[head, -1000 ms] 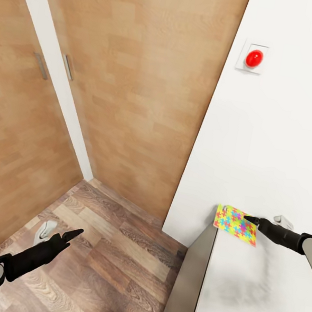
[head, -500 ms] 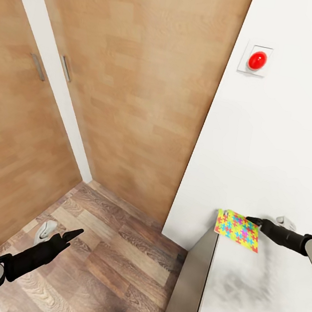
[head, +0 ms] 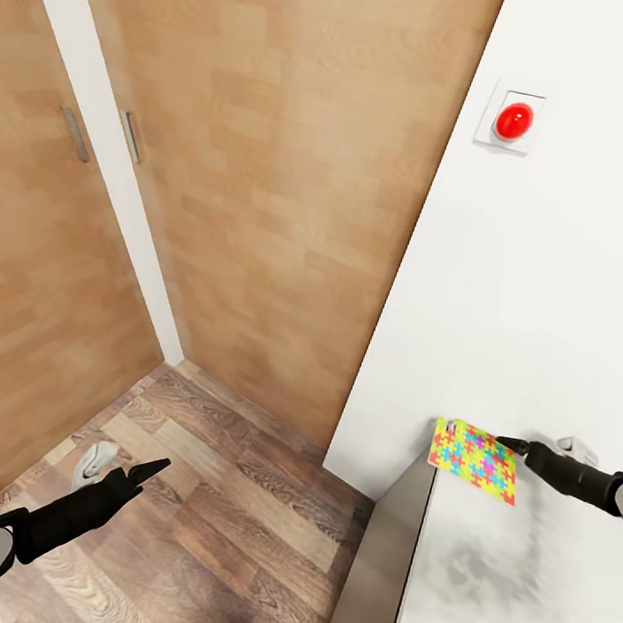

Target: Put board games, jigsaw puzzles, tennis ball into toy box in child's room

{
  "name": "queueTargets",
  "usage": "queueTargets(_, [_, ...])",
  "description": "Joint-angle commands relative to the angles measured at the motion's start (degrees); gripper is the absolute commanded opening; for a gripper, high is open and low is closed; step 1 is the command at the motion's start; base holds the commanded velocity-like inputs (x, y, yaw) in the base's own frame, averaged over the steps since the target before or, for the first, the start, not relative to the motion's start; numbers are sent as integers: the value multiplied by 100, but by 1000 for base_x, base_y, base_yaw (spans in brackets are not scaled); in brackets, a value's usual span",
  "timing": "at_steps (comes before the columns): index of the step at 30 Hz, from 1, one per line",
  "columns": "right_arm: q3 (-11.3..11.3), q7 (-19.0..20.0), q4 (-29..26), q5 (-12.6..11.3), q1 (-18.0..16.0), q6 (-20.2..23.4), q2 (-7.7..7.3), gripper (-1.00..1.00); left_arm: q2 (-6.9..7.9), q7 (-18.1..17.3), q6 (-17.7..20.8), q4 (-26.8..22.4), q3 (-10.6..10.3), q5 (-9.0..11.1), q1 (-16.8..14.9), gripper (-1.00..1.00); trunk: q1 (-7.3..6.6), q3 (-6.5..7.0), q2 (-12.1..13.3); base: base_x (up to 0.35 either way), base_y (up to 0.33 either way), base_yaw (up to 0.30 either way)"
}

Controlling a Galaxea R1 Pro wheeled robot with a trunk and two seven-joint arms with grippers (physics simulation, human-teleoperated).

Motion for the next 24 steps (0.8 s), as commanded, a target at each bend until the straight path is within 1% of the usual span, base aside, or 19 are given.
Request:
queueTargets(1, [-17, 8, 22, -3, -7, 39, -2, 100, -12, -21, 35, -2, 9, -28, -6, 100, 3, -9, -10, 3, 0, 0])
queueTargets(7, [-22, -56, 171, -6, -32, 48, -10, 100, -41, -25, 33, -2, 11, -146, -20, 100, 3, -9, -10, 2, 0, 0])
queueTargets(10, [-23, -84, 214, -6, -42, 50, -11, 100, -46, -25, 35, -2, 11, -168, -25, 100, 3, -9, -10, 0, 0, 0])
queueTargets(13, [-21, -185, 338, -8, -63, 56, -12, 100, -55, -26, 37, -2, 12, -215, -35, 100, 3, -9, -10, 0, 0, 0])
queueTargets(24, [-1, -359, 477, -9, -83, 61, 33, 100, -63, -27, 36, 2, 13, -253, -47, 100, 3, -9, -10, 0, 0, 0])
